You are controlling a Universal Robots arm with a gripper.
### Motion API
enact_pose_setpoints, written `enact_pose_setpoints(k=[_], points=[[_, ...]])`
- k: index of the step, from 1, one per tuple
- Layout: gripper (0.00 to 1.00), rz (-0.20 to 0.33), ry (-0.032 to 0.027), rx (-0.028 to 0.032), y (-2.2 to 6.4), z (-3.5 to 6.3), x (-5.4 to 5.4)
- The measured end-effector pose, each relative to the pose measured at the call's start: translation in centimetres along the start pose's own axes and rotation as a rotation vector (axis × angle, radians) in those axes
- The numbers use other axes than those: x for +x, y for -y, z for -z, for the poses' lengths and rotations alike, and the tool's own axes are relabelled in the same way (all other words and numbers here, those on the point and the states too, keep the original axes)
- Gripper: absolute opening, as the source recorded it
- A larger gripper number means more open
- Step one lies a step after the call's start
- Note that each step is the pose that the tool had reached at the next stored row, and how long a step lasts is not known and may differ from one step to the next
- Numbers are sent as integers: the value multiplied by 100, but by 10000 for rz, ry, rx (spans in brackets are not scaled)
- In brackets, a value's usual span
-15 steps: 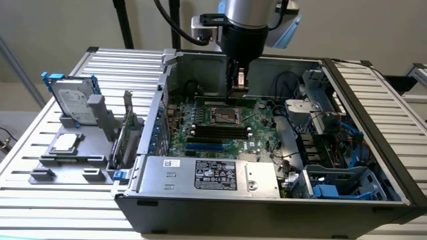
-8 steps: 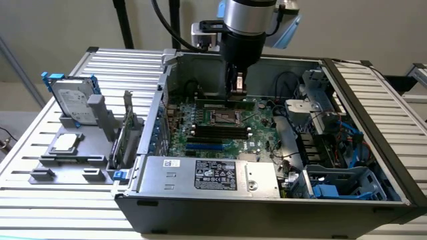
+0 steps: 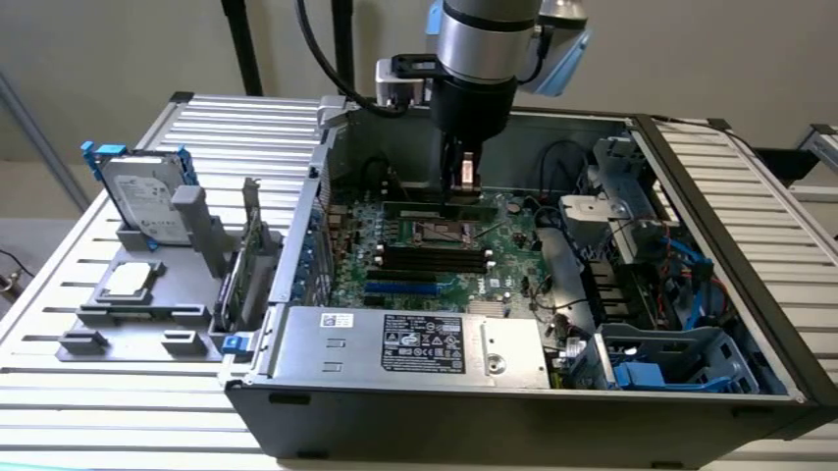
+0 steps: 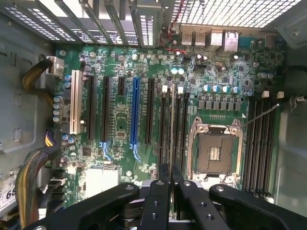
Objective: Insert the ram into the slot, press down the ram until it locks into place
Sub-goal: 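Insert the ram into the slot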
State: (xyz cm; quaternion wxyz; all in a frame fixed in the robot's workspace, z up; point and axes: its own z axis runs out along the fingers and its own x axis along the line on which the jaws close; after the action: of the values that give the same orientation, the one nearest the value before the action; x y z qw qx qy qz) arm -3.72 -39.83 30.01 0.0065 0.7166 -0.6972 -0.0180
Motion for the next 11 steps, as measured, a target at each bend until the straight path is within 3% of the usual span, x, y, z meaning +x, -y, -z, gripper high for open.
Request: enact_pose_setpoints(k=[11], points=[[13,-1,0,0,6,-199,3]])
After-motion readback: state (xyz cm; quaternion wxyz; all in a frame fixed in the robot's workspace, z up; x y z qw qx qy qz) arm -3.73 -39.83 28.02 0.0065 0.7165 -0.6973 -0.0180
